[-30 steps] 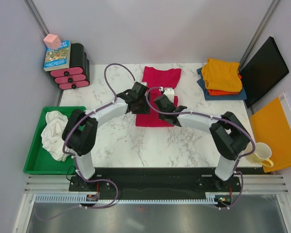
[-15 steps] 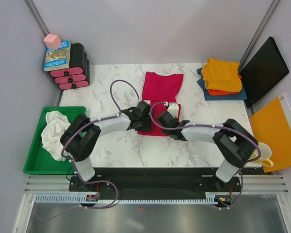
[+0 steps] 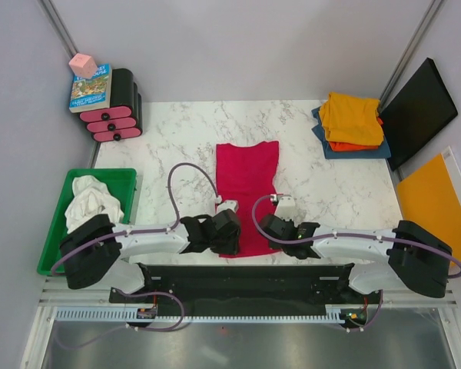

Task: Fold and stack the t-shirts
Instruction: Fold the folded rectangular tshirt in 1/3 of the way, then grab one side of the 2/3 rectangular tshirt with both arms

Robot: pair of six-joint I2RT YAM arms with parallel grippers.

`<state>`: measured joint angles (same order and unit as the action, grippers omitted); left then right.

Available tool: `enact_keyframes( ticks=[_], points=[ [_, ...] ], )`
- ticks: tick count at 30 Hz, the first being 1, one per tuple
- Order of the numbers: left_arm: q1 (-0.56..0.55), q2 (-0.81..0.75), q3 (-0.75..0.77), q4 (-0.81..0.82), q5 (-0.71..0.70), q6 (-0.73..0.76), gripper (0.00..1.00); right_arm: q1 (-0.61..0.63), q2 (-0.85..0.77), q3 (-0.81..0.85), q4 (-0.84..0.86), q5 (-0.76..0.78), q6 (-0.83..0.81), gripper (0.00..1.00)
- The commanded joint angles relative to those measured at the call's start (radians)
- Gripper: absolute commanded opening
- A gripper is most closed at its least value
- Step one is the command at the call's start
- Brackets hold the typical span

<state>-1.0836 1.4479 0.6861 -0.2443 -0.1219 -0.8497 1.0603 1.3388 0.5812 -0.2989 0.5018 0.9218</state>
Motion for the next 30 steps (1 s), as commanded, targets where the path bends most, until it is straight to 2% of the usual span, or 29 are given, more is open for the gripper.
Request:
enact_keyframes(
  ticks=[1, 5, 7, 8, 9, 12, 16, 23, 30],
  points=[
    [-0.022, -0.086, -0.086, -0.203, -0.045, -0.135, 0.46, 0.038, -0.075, -0.012, -0.17, 0.05, 0.109, 0.15],
    [-0.024, -0.153, -0.089, -0.243, -0.093, -0.138, 0.46, 0.043, -0.095, -0.011, -0.168, 0.067, 0.094, 0.17],
    [-0.024, -0.152, -0.063, -0.268, -0.116, -0.127, 0.48, 0.047, -0.096, 0.008, -0.169, 0.078, 0.083, 0.25],
    [-0.027, -0.149, -0.048, -0.279, -0.123, -0.117, 0.52, 0.056, -0.101, 0.015, -0.174, 0.104, 0.077, 0.31],
    [-0.033, -0.156, -0.016, -0.294, -0.136, -0.118, 0.55, 0.067, -0.111, 0.038, -0.184, 0.127, 0.078, 0.47],
    [-0.076, -0.226, 0.026, -0.323, -0.192, -0.133, 0.65, 0.095, -0.176, 0.078, -0.233, 0.164, 0.068, 0.73],
    [-0.101, -0.315, 0.009, -0.331, -0.206, -0.181, 0.71, 0.11, -0.219, 0.071, -0.244, 0.1, 0.08, 0.76],
    [-0.147, -0.397, -0.066, -0.351, -0.248, -0.281, 0.73, 0.303, -0.224, -0.012, -0.174, 0.052, 0.206, 0.72],
    [-0.148, -0.399, -0.079, -0.363, -0.278, -0.304, 0.73, 0.331, -0.167, -0.021, -0.163, 0.067, 0.242, 0.71]
  ],
)
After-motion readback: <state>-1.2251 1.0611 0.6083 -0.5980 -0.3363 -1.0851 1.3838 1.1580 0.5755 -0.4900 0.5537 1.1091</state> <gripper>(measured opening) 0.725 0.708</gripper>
